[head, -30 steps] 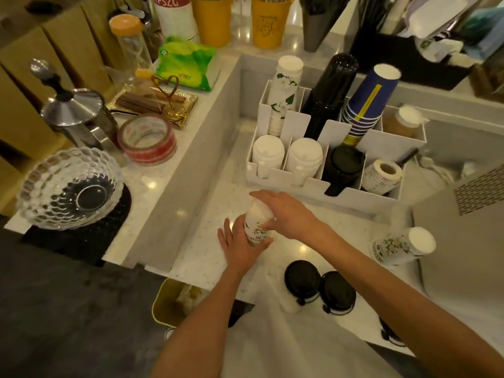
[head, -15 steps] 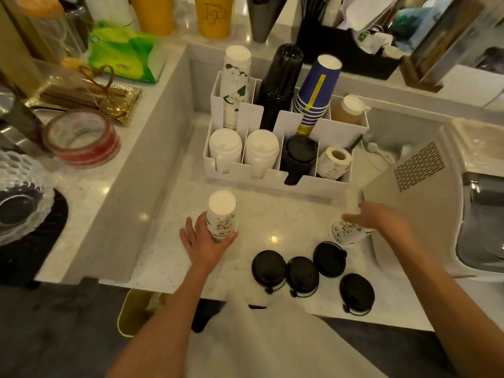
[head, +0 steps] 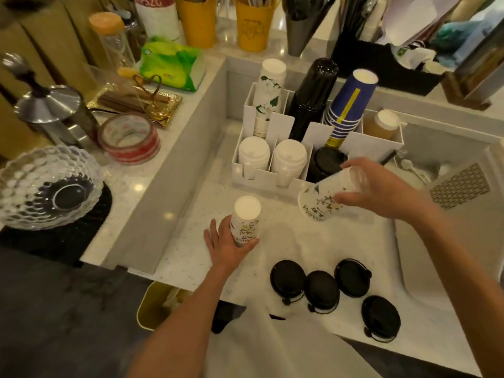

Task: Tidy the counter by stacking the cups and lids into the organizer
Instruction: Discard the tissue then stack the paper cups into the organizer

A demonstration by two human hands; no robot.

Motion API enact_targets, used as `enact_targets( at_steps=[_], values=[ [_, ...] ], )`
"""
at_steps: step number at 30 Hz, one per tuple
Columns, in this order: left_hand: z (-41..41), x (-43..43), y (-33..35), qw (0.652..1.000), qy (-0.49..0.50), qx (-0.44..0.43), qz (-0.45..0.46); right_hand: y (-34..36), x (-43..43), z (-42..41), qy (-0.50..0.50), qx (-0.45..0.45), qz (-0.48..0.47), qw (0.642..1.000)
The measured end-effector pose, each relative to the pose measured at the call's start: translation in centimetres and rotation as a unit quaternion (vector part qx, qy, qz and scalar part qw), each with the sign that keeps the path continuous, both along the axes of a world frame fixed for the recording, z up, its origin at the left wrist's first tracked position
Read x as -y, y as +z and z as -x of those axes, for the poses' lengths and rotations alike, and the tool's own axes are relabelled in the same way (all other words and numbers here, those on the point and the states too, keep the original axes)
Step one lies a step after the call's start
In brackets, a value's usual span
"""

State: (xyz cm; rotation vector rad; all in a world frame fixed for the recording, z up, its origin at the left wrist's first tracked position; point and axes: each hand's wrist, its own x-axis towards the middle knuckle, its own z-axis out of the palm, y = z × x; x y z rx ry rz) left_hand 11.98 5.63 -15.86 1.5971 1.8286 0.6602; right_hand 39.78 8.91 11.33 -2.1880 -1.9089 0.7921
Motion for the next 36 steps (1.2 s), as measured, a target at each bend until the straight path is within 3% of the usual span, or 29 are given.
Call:
enact_targets(
  at_steps=[6,13,17,23,26,29,36],
  values=[
    [0.0,0.0,0.2,1.0,0.002,0.014,0.006,4.8,-2.6,9.7,0.177,0.022,-0.044,0.983],
    [0.0,0.1,0.2,1.0,0.016,0.002,-0.015,-1.8,-3.3,15.1,0.293,0.063,-0.019,0.954],
    [-0.2,-0.2,-0.1,1.0,0.012,-0.019,0.0,-7.4,-2.4,15.9,0.293,0.069,0.025,0.953],
    [-0.2,-0.3,-0.2,1.0,0.013,-0.013,0.0,-10.8,-2.6,15.0,0.279,0.007,-0.005,0.96],
    [-0.3,-0.4,-0.3,1.0,0.022,-0.007,0.0,-11.9,-2.0,14.7,0.197,-0.164,-0.014,0.967],
    [-0.3,-0.5,-0.4,1.0,0.026,-0.011,0.004,-13.9,-0.4,14.9,0.063,-0.34,-0.023,0.938],
    [-0.2,-0.2,-0.3,1.0,0.027,-0.002,-0.006,-14.3,-1.7,13.7,0.11,-0.314,0.006,0.943]
  ],
)
